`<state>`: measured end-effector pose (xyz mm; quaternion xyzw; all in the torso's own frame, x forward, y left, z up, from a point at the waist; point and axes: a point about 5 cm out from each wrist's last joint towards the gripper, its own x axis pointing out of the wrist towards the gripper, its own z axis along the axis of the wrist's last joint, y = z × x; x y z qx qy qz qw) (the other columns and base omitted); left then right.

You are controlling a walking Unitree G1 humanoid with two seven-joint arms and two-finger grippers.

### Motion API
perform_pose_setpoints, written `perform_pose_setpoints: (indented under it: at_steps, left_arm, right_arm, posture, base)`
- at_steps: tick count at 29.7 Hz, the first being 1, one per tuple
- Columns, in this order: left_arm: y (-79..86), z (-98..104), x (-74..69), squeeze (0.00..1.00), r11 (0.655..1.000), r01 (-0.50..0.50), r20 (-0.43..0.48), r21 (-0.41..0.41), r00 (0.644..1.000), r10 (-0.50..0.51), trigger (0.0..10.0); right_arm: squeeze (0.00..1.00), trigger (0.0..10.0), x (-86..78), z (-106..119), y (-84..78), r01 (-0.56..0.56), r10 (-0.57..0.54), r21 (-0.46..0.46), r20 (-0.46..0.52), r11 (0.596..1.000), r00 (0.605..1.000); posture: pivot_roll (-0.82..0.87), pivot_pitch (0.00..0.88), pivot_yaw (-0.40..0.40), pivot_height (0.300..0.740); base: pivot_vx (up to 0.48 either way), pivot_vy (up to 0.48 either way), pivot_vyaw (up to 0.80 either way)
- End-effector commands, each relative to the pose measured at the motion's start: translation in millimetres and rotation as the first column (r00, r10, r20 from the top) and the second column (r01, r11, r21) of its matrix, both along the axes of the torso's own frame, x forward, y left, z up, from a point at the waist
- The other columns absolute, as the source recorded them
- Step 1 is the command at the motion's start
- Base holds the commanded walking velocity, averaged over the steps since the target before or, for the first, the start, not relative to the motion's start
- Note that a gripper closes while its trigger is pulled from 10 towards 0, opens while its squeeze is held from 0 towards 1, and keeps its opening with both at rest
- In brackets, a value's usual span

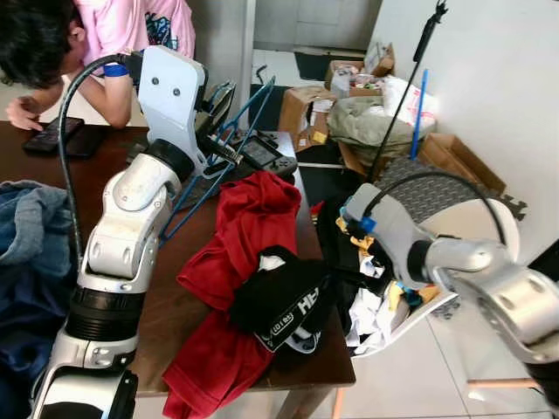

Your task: Hang hanger

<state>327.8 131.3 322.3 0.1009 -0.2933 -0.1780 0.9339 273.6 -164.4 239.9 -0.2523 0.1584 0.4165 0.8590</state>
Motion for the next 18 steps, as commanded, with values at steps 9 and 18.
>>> perform_pose_setpoints:
  at_steps: [9, 18]
  left_arm:
    - [-11.8, 4, -5.3, 0.0, 0.982, 0.187, -0.022, -0.013, 0.982, -0.187, 10.0]
    - [12.3, -16, -18.0, 0.0, 0.771, 0.636, -0.287, 0.022, 0.743, -0.604, 10.0]
  right_arm:
    - [0.53, 10.0, -6.6, 24, 4.4, -0.084, 0.069, 0.309, 0.059, 0.947, 0.996]
    - [0.0, 10.0, -26.2, 58, -29.7, -0.215, 0.16, 0.344, 0.182, 0.914, 0.97]
  posture:
    - [0.01, 0.061, -0.08, 0.74]
    - [0.04, 0.058, -0.073, 0.74]
  base:
    - [0.0, 0.0, 0.0]
    - [0.0, 0.0, 0.0]
